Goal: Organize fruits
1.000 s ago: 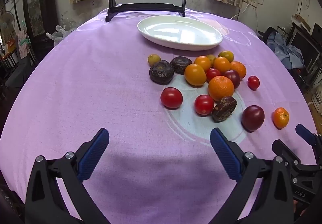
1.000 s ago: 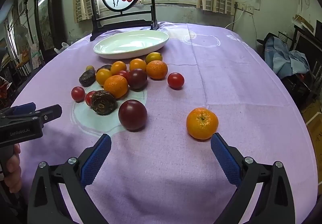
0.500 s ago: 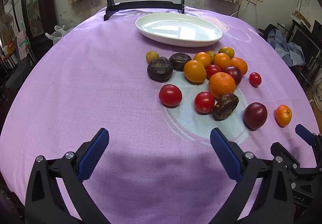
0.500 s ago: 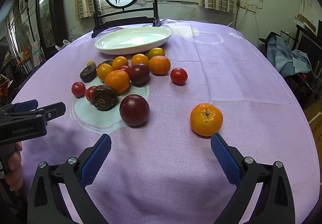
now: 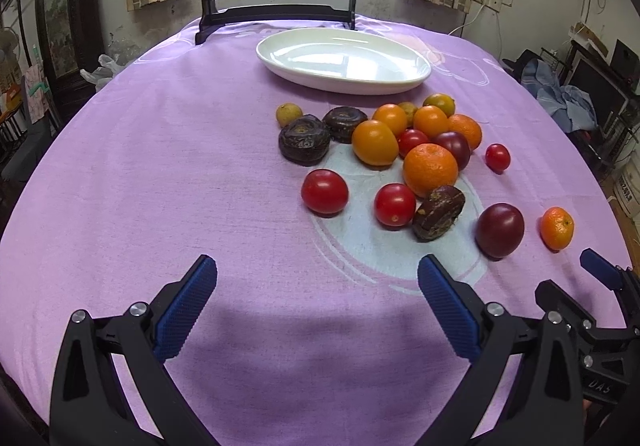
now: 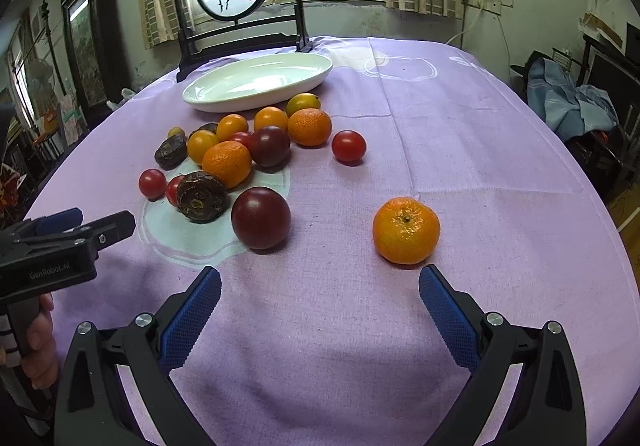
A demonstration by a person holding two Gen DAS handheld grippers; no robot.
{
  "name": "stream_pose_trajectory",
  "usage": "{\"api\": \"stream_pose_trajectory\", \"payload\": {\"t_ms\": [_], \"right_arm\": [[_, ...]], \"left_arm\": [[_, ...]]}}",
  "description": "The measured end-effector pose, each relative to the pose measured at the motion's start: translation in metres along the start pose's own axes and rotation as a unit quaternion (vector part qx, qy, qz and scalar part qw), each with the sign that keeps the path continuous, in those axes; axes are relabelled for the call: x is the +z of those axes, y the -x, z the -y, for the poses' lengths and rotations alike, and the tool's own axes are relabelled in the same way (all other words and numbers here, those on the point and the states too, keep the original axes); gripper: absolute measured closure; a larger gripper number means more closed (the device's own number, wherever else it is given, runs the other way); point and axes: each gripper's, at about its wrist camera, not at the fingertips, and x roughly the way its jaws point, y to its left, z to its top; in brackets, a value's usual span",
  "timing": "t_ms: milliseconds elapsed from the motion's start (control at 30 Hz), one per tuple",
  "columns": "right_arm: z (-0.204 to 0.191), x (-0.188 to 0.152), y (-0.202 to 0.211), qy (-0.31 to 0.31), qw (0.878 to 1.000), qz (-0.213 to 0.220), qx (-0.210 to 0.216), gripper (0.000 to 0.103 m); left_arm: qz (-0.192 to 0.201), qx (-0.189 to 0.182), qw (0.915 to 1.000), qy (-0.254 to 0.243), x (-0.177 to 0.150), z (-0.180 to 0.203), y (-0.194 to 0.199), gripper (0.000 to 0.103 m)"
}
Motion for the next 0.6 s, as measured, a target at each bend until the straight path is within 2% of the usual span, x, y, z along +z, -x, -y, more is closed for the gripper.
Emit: {"api": "stream_pose_trajectory", "payload": {"t_ms": [600], "right_arm": [[0.0011, -0.0002, -0.0011, -0.006, 1.0, -0.003, 0.01, 0.004]], "left_arm": [[-0.006, -0.003, 1.0, -0.004, -0.0052, 0.0041, -0.0039, 0.004]]}}
